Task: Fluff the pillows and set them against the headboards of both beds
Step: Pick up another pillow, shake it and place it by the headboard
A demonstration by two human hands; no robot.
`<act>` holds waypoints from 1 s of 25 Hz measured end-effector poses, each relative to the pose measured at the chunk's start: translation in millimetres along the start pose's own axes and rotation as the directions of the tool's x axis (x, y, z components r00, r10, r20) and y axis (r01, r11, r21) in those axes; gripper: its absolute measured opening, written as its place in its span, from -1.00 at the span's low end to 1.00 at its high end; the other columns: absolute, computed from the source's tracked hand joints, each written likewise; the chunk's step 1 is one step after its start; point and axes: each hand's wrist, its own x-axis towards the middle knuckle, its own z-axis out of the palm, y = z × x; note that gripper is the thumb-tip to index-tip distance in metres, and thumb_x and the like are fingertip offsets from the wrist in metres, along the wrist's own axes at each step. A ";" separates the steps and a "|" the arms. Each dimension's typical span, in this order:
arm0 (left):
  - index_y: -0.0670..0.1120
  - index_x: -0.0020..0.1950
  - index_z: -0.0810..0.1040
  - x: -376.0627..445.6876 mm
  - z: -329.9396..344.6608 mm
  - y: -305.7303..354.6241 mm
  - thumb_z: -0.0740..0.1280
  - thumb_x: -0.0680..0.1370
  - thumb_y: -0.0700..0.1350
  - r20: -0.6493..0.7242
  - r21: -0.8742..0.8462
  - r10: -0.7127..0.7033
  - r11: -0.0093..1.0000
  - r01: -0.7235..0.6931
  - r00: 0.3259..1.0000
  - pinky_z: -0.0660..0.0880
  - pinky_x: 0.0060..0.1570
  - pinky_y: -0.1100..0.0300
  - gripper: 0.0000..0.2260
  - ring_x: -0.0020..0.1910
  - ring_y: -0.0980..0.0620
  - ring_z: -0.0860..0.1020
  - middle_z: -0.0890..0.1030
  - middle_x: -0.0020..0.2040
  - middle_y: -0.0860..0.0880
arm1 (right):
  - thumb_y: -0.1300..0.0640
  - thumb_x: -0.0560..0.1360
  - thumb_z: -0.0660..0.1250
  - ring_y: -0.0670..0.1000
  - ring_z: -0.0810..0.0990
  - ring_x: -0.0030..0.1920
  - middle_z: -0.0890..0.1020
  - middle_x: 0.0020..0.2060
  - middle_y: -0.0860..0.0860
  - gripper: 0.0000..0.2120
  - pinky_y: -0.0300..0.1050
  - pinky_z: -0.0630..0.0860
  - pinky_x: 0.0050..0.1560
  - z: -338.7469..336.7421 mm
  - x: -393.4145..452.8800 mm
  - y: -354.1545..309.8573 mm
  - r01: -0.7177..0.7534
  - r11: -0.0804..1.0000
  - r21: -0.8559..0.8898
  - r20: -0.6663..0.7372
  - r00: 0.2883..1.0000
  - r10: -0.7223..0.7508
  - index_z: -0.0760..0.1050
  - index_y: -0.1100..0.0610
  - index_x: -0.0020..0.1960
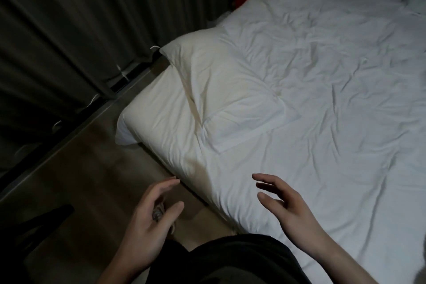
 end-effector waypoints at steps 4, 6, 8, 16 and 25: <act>0.01 0.31 0.60 95.9 -66.1 -24.1 0.45 0.54 -0.06 0.154 0.022 0.046 0.999 -0.050 0.987 0.41 0.38 0.25 -0.66 0.39 0.19 0.52 0.60 0.35 0.15 | 0.07 0.62 0.37 -0.27 0.58 0.31 0.62 0.30 -0.21 -0.70 -0.03 0.49 0.39 65.6 52.6 -25.9 -0.060 0.997 0.045 -0.142 0.988 0.066 0.58 -0.26 0.28; 0.05 0.31 0.60 142.0 -104.5 -32.5 0.42 0.51 -0.03 0.232 0.018 0.040 0.999 -0.045 0.972 0.41 0.37 0.25 -0.64 0.40 0.19 0.51 0.60 0.34 0.15 | 0.09 0.62 0.37 -0.27 0.54 0.35 0.62 0.30 -0.24 -0.69 -0.11 0.49 0.35 111.8 78.3 -46.6 -0.047 0.996 0.078 -0.190 0.980 0.061 0.58 -0.23 0.29; 0.07 0.30 0.60 185.9 -143.9 -36.7 0.41 0.51 -0.01 0.324 0.038 0.032 0.998 -0.047 0.946 0.42 0.36 0.25 -0.65 0.40 0.20 0.50 0.60 0.34 0.16 | 0.12 0.63 0.37 -0.28 0.52 0.37 0.62 0.31 -0.25 -0.69 -0.18 0.49 0.29 156.2 100.6 -71.1 -0.022 0.992 0.126 -0.236 0.971 0.051 0.58 -0.18 0.31; 0.11 0.31 0.57 306.0 -188.6 -17.5 0.43 0.60 -0.13 0.501 0.093 0.089 0.983 -0.156 0.861 0.38 0.30 0.30 -0.70 0.38 0.32 0.47 0.56 0.34 0.25 | -0.04 0.55 0.39 -0.29 0.54 0.34 0.64 0.28 -0.22 -0.67 -0.16 0.48 0.30 207.7 145.5 -106.6 -0.005 0.967 0.254 -0.413 0.904 0.113 0.57 -0.23 0.30; 0.14 0.27 0.60 417.1 -182.9 -29.8 0.45 0.59 -0.08 0.518 0.184 0.022 0.973 -0.136 0.855 0.43 0.33 0.16 -0.73 0.35 0.23 0.50 0.58 0.31 0.18 | 0.07 0.62 0.40 -0.24 0.58 0.30 0.66 0.23 -0.23 -0.74 -0.26 0.48 0.21 197.9 262.2 -94.6 -0.017 0.958 0.287 -0.453 0.878 0.152 0.60 -0.19 0.26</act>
